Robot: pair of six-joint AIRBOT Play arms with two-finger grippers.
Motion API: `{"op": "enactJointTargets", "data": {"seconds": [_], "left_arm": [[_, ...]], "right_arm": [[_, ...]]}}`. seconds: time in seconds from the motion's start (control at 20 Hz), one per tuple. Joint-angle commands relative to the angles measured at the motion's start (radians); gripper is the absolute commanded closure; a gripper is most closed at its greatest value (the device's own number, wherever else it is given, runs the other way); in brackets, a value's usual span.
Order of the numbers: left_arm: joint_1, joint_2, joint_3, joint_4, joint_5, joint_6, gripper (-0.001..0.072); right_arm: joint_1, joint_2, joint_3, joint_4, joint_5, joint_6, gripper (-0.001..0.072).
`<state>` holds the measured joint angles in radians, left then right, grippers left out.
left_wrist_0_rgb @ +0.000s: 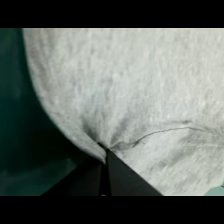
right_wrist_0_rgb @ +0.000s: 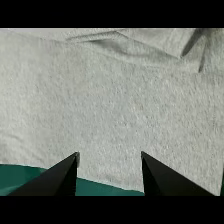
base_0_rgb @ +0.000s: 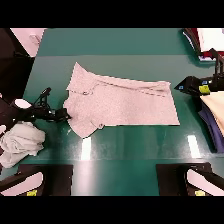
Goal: Fold the shirts.
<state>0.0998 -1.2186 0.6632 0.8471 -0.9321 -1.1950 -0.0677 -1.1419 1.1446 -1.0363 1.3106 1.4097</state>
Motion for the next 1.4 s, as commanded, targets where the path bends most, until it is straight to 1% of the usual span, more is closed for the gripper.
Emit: {"op": "enactJointTargets", "data": {"seconds": [0.0, 0.1, 0.25, 0.35, 0.45, 0.5, 0.65, 0.7, 0.75, 0.8, 0.9, 0.95, 1.0, 1.1, 1.15, 1.25, 1.35], "left_arm": [[-0.026, 0.002, 0.034, -0.007, 0.025, -0.002, 0.0686], [-0.026, 0.002, 0.101, 0.011, -0.047, 0.0, 0.0686], [-0.026, 0.002, 0.179, 0.01, -0.119, 0.024, 0.0686], [-0.026, 0.002, 0.195, 0.005, -0.127, 0.024, 0.0686], [-0.026, 0.002, 0.195, 0.005, -0.128, 0.024, 0.0685], [-0.026, 0.002, 0.195, 0.005, -0.131, 0.024, 0.0685], [-0.026, 0.002, 0.195, 0.006, -0.139, 0.024, 0.0685], [-0.026, 0.002, 0.195, 0.006, -0.143, 0.024, 0.0686], [-0.026, 0.002, 0.195, 0.006, -0.147, 0.024, 0.0685], [-0.026, 0.002, 0.195, 0.006, -0.151, 0.024, 0.0685], [-0.026, 0.002, 0.195, 0.006, -0.151, 0.024, 0.0685], [-0.026, 0.002, 0.195, 0.006, -0.151, 0.024, 0.0686], [-0.026, 0.002, 0.195, 0.005, -0.151, 0.023, 0.0686], [-0.026, 0.004, 0.231, 0.008, -0.155, 0.014, 0.0686], [-0.026, 0.011, 0.285, 0.007, -0.173, 0.011, 0.0686], [-0.026, 0.05, 0.441, 0.007, -0.202, -0.01, 0.0686], [-0.026, 0.093, 0.65, 0.007, -0.227, -0.011, 0.0686]], "right_arm": [[-0.02, 0.002, -0.027, -0.126, 0.108, 0.004, 0.0271], [-0.092, 0.002, -0.121, -0.124, 0.137, -0.006, 0.027], [-0.235, 0.001, -0.305, -0.114, 0.063, -0.052, 0.027], [-0.311, 0.0, -0.409, -0.064, -0.01, -0.098, 0.0271], [-0.351, -0.026, -0.472, 0.018, -0.046, -0.145, 0.028], [-0.357, -0.048, -0.489, 0.047, -0.058, -0.166, 0.028], [-0.338, -0.115, -0.49, 0.105, -0.091, -0.182, 0.029], [-0.329, -0.126, -0.49, 0.113, -0.108, -0.182, 0.035], [-0.319, -0.13, -0.49, 0.122, -0.129, -0.182, 0.0353], [-0.311, -0.129, -0.49, 0.129, -0.15, -0.182, 0.038], [-0.294, -0.111, -0.491, 0.126, -0.189, -0.182, 0.0527], [-0.288, -0.097, -0.491, 0.126, -0.211, -0.182, 0.0642], [-0.287, -0.079, -0.491, 0.129, -0.227, -0.182, 0.0698], [-0.288, -0.027, -0.47, 0.129, -0.22, -0.182, 0.07], [-0.287, 0.01, -0.429, 0.13, -0.194, -0.181, 0.07], [-0.288, 0.095, -0.307, 0.149, -0.139, -0.179, 0.0701], [-0.29, 0.172, -0.143, 0.229, -0.125, -0.175, 0.0701]]}}
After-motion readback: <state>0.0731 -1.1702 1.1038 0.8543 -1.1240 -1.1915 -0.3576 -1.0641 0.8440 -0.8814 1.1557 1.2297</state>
